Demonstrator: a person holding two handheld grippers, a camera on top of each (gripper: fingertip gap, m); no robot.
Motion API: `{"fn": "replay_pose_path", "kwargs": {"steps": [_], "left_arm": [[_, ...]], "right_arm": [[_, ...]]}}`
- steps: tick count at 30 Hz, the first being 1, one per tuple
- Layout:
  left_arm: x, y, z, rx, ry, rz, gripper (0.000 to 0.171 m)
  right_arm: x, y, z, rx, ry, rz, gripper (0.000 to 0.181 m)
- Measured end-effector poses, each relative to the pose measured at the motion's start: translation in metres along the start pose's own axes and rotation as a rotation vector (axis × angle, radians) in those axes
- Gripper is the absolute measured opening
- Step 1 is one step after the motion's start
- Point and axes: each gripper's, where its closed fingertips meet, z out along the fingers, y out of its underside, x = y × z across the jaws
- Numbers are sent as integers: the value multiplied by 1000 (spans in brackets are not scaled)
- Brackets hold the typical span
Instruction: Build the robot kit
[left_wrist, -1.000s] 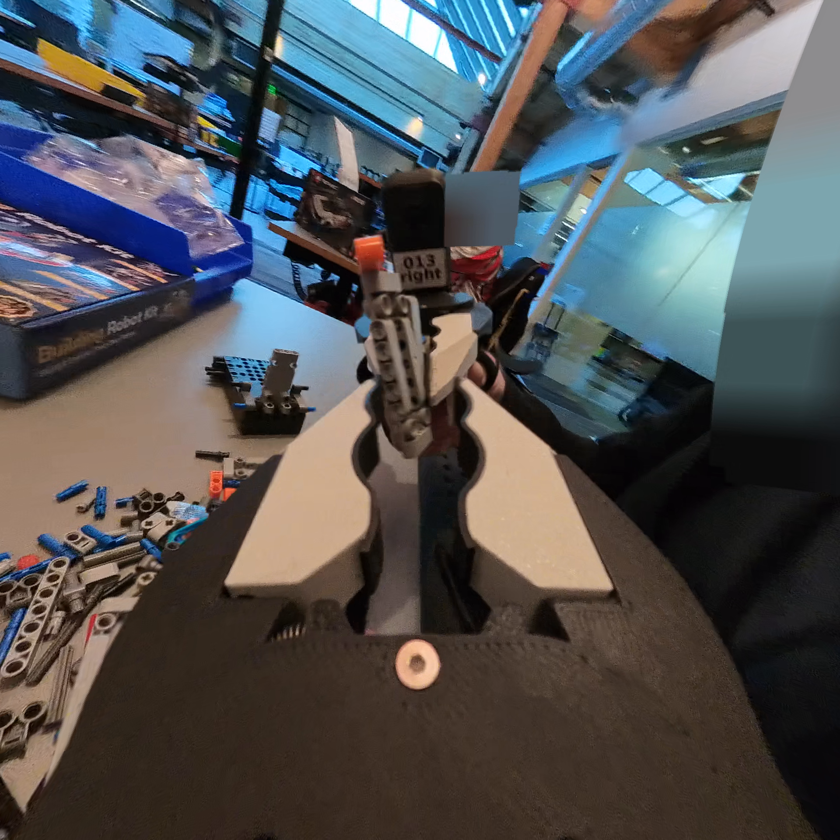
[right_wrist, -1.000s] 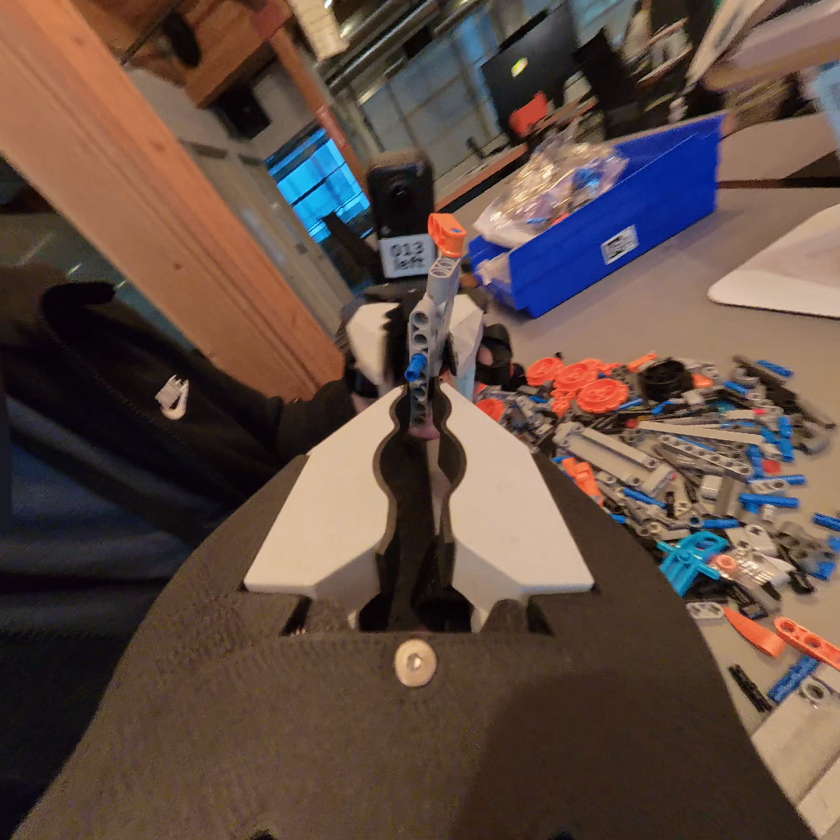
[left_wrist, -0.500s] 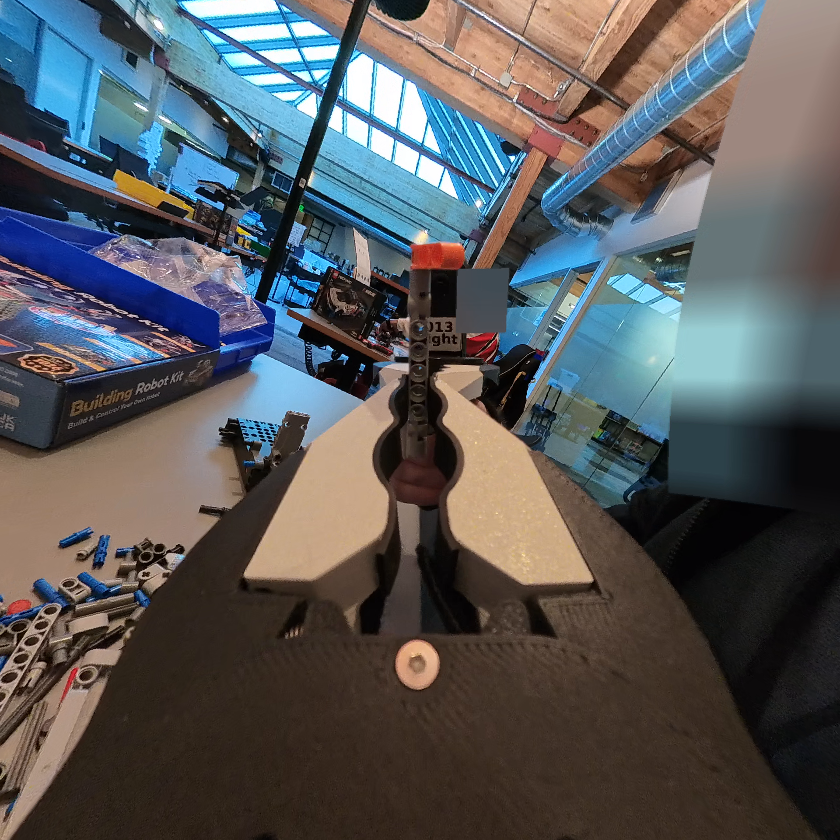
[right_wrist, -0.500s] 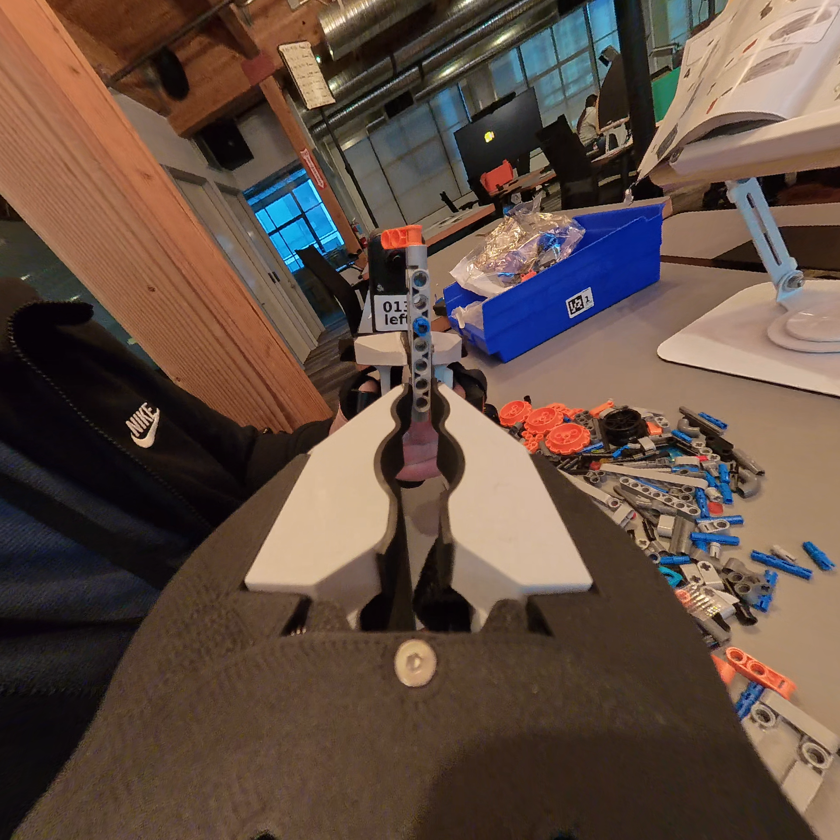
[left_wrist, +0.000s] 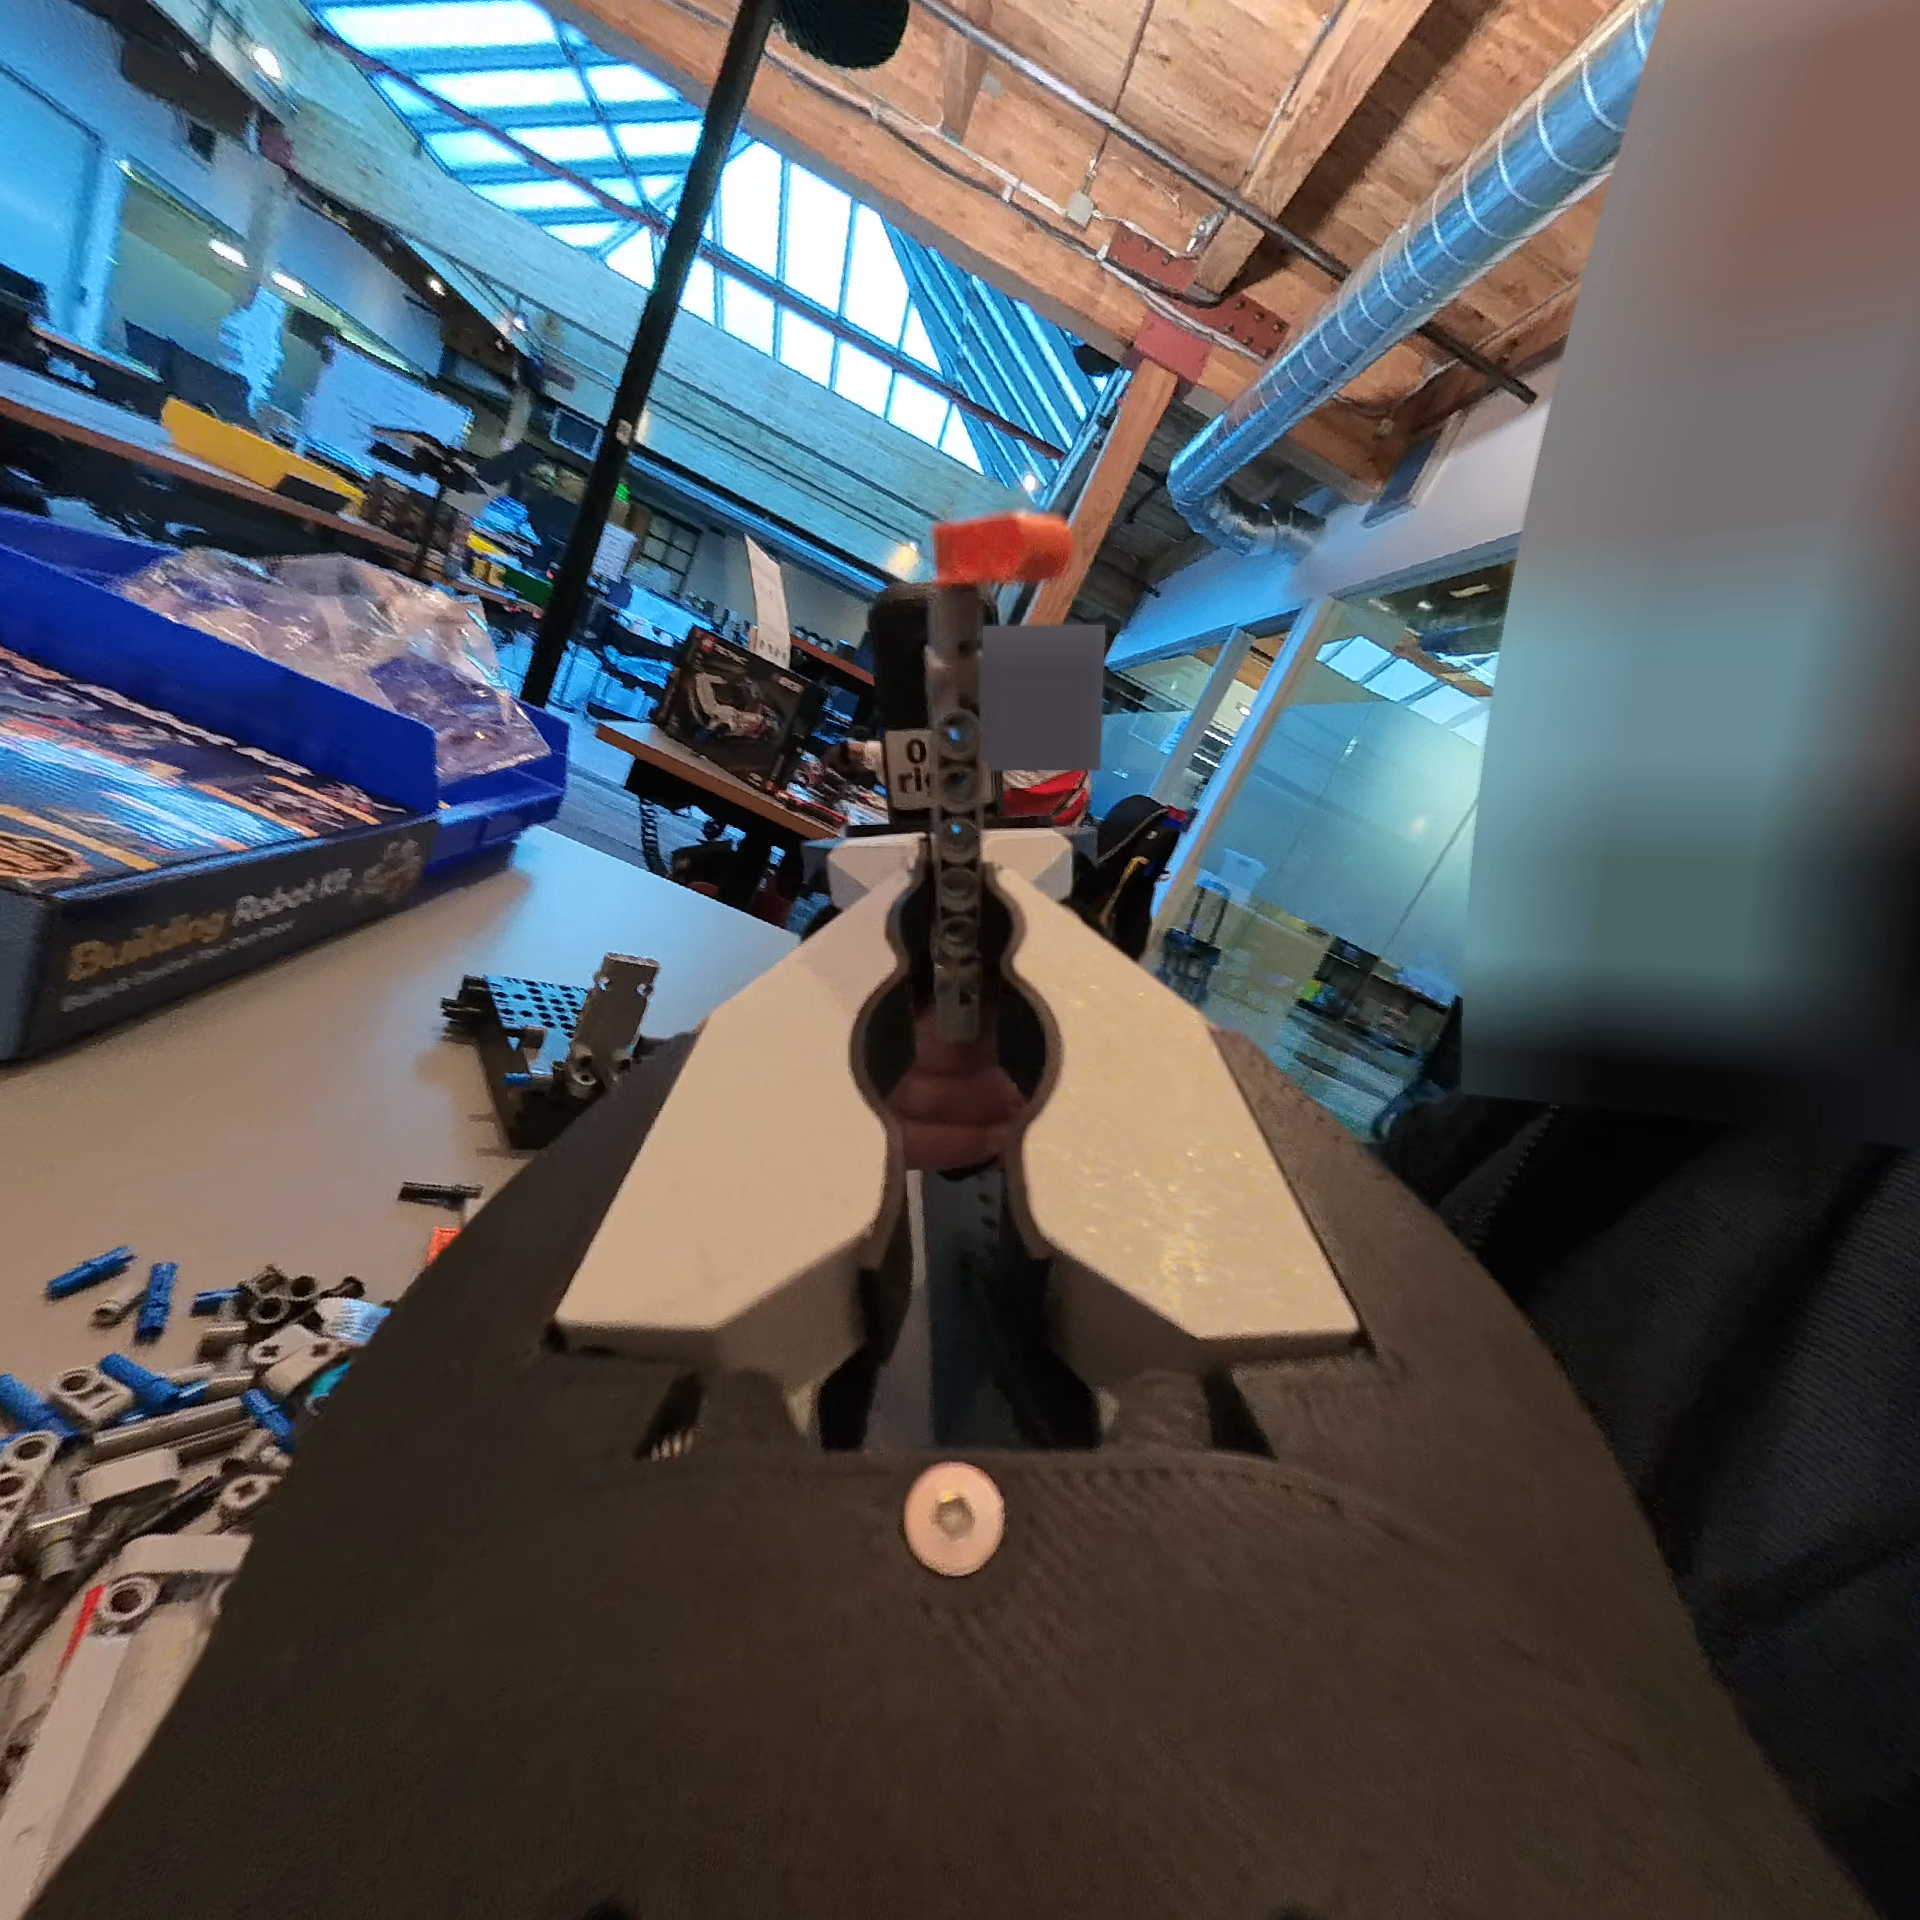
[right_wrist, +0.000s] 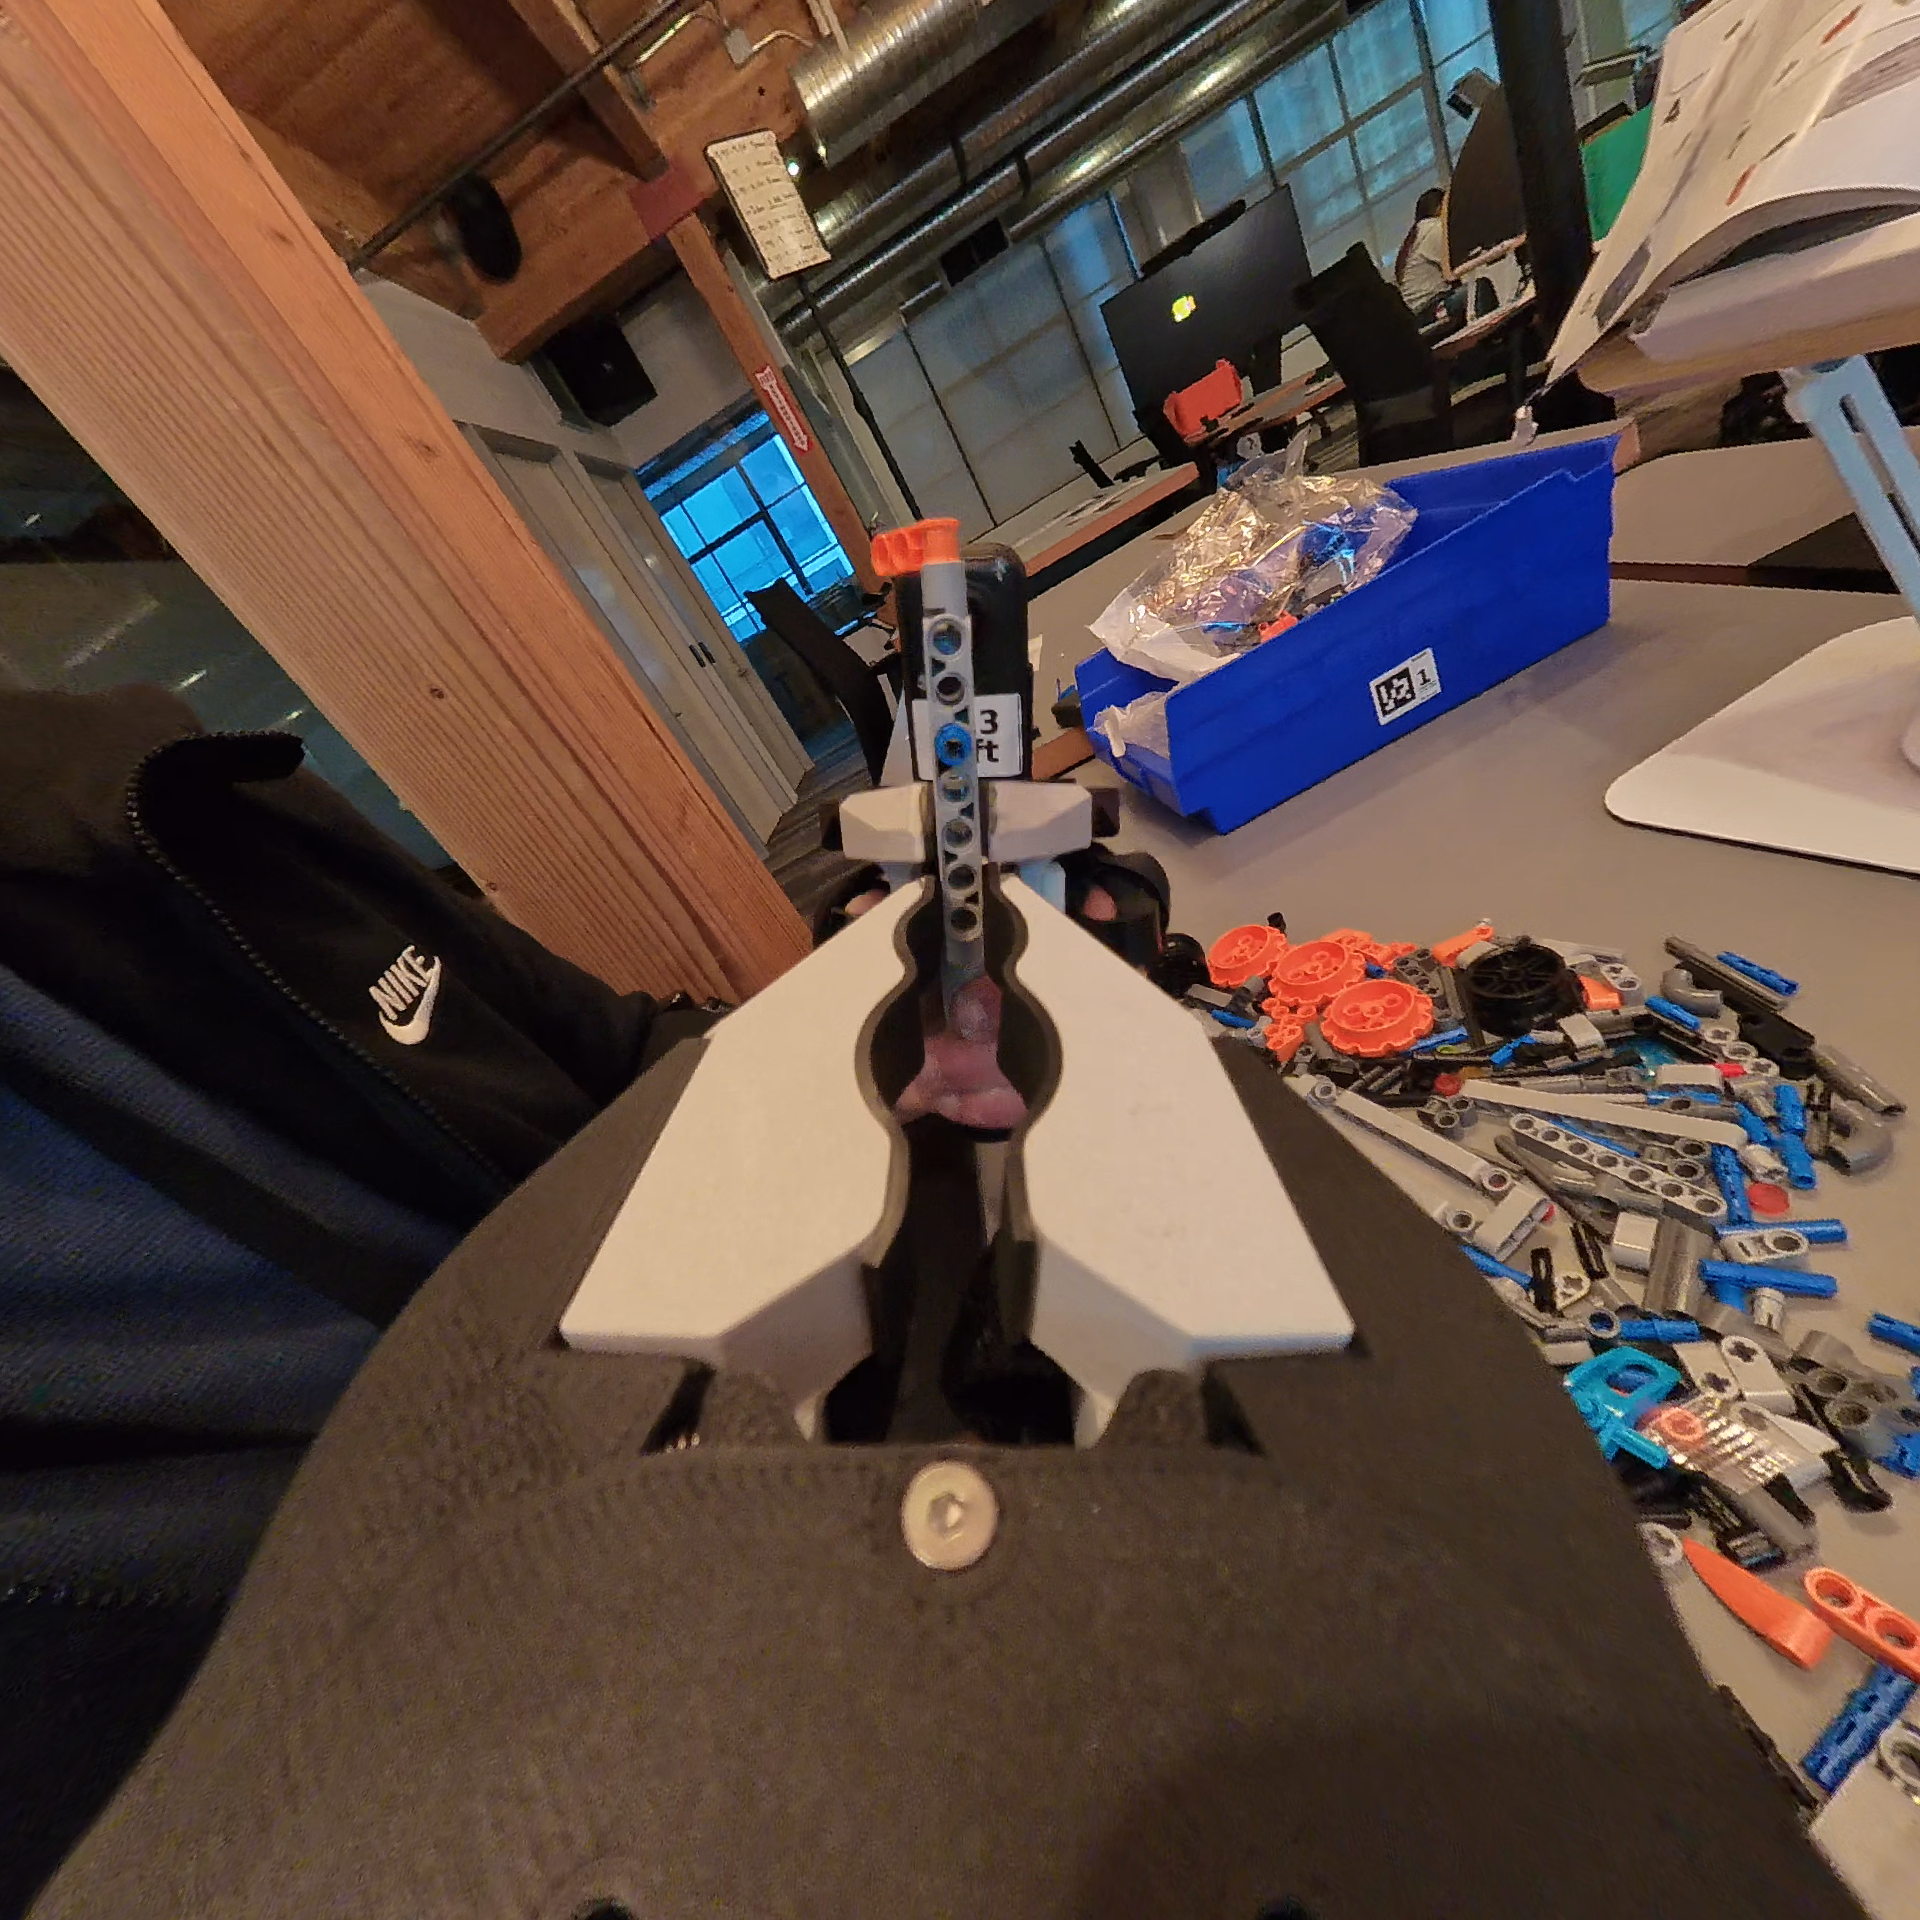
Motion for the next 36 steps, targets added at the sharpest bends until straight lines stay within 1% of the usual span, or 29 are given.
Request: {"fn": "replay_pose_path", "kwargs": {"steps": [3,9,17,27,28,29,30,31,33,36], "left_arm": [[-2,1,-1,-12,-2,-15,5],[-3,-6,-6,37,0,-26,5],[-3,-8,-7,60,25,-67,5],[-4,-6,-7,50,22,-69,6],[-4,-4,-7,39,23,-75,9],[-5,1,-4,12,19,-85,16],[-5,4,-3,-2,21,-93,18],[-5,2,-4,15,9,-76,15],[-5,2,-5,0,-17,-32,14],[-4,1,-6,15,19,-82,15]], "right_arm": [[2,2,1,-17,8,6,6],[3,-5,2,23,9,-2,6],[4,-4,4,2,34,-33,6],[5,-3,5,2,32,1,6],[5,-4,5,7,35,0,6],[5,-3,6,5,30,2,6],[5,-2,7,-2,28,0,6],[5,-3,7,-1,32,-3,6],[5,-3,7,-14,43,-20,6],[4,-3,9,-28,49,-41,6]]}}
